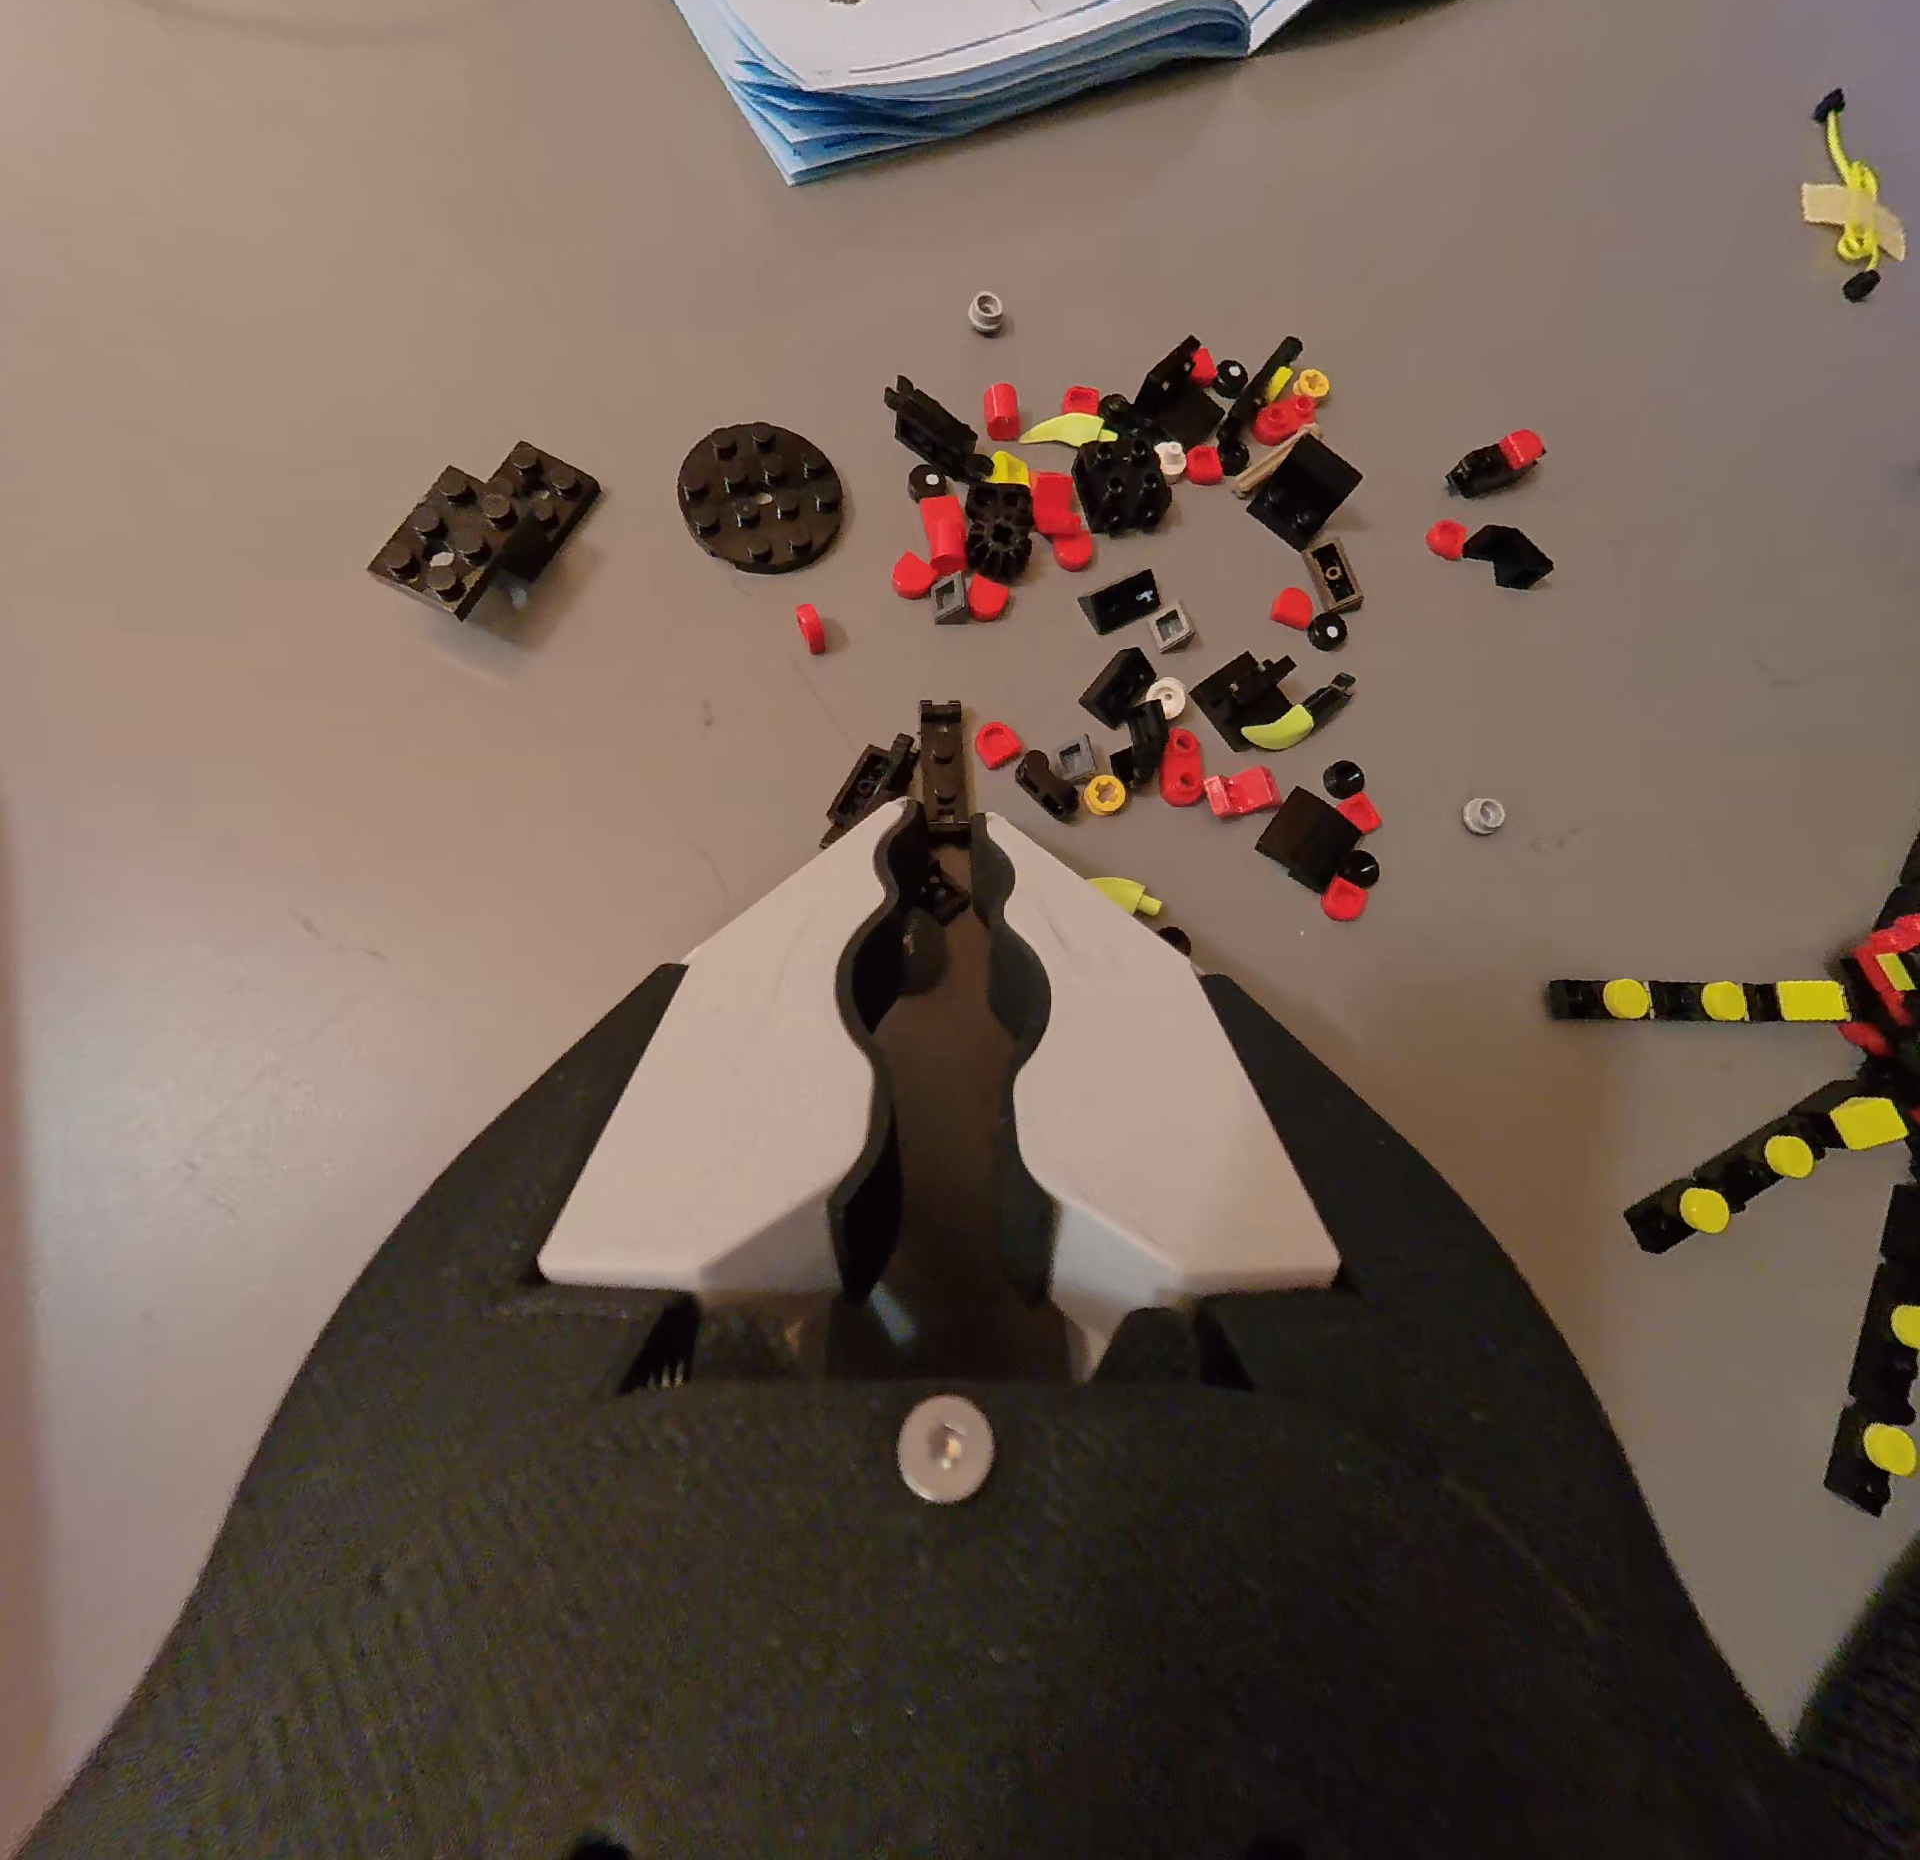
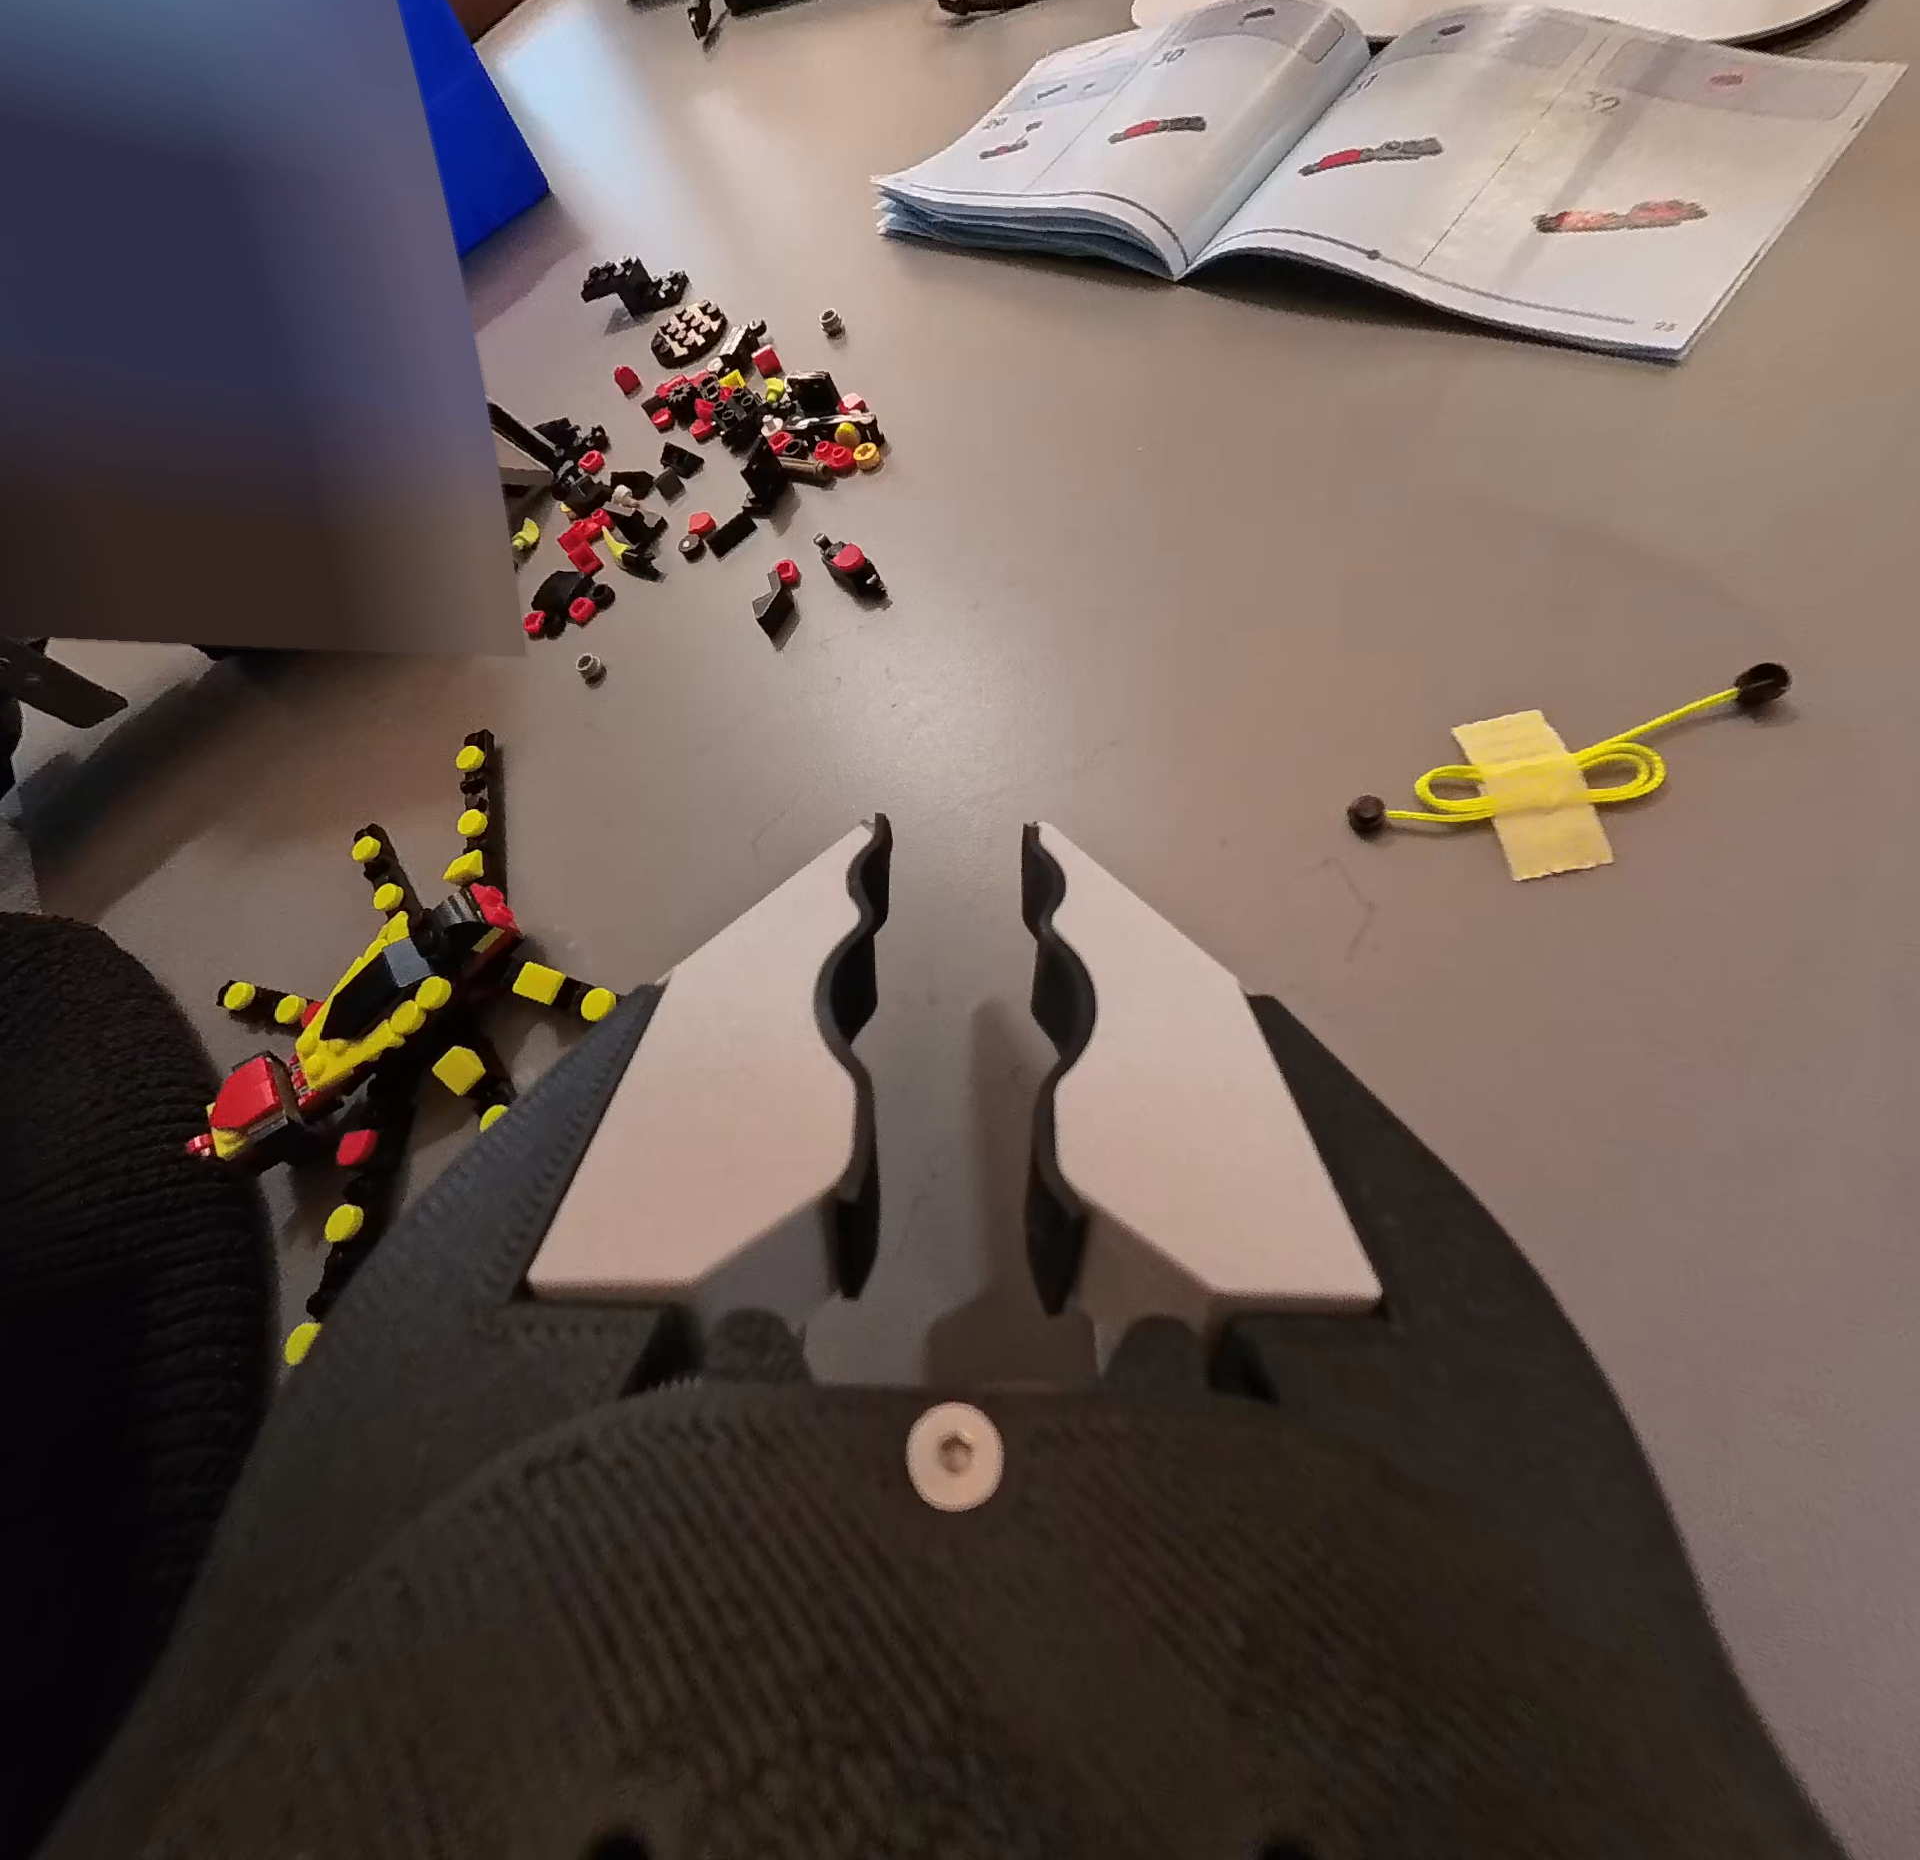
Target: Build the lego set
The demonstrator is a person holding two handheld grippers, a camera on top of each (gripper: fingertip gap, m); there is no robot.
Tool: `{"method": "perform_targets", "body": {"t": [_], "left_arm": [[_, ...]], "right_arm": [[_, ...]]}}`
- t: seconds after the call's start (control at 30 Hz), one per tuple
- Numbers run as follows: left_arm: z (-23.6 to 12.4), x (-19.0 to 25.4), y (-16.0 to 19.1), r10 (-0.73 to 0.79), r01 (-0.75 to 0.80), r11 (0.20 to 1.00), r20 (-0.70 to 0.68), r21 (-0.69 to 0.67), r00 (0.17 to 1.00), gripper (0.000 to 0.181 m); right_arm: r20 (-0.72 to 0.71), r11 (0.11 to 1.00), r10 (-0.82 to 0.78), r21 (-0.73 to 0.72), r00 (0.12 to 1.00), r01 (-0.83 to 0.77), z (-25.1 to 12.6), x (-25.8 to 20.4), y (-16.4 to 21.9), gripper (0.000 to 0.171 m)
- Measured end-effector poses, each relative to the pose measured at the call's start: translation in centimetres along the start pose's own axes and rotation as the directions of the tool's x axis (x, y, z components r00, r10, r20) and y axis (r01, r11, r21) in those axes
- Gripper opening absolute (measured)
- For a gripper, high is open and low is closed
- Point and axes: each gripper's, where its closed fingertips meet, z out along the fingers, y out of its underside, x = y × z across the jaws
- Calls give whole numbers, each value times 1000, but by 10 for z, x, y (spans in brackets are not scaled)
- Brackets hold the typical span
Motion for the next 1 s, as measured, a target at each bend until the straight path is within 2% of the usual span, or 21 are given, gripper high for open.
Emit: {"method": "perform_targets", "body": {"t": [0.83,1.0], "left_arm": [[-5,-3,-10,7,-8,998,11,66,1000,7],[-7,7,-16,18,-14,995,-39,101,999,7]], "right_arm": [[1,1000,3,1,1000,-3,0,1,0,24],[1,1000,3,-1,1000,-3,0,0,0,24]]}}
